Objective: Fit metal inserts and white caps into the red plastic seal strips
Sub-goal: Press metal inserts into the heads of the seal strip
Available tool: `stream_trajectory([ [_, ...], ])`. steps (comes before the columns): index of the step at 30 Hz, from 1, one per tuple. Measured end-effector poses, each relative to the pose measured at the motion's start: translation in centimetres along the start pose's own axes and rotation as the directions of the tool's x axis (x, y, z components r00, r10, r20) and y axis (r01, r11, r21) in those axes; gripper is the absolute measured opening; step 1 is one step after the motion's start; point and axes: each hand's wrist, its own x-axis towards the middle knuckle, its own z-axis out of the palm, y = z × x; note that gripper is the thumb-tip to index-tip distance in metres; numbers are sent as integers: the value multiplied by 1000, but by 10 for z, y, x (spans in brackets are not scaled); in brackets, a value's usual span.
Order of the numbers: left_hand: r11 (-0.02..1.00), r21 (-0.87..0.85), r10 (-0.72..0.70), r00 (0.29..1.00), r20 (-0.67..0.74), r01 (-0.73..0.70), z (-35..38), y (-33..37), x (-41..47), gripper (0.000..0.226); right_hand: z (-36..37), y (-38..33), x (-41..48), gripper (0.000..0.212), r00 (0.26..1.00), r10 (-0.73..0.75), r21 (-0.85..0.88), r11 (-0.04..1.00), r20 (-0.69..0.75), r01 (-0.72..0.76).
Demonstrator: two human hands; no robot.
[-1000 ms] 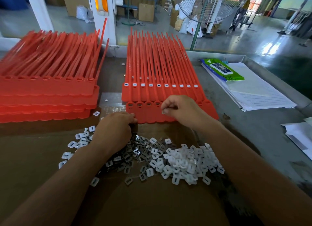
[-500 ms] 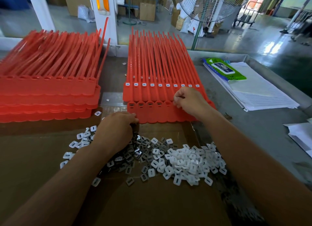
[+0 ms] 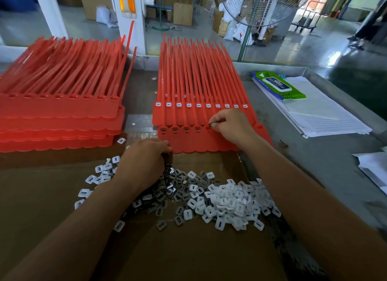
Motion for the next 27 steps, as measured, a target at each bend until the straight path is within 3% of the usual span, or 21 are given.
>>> stream_trajectory([
  [12, 1000, -9, -14, 1000, -14, 14, 1, 0, 0, 44, 12, 5, 6, 16, 999, 32, -64, 997, 27, -30],
  [17, 1000, -7, -1, 1000, -16, 1, 1, 0, 0, 42, 11, 2, 6, 13, 997, 74, 13, 997, -10, -74],
  [20, 1000, -12, 0, 1000, -11, -1, 0, 0, 0, 42, 9, 1, 6, 23, 995, 96, 44, 994, -3, -95],
  [27, 1000, -13, -4, 1000, -7, 4, 1, 0, 1, 42, 8, 2, 5, 22, 997, 75, 26, 997, 25, -76],
])
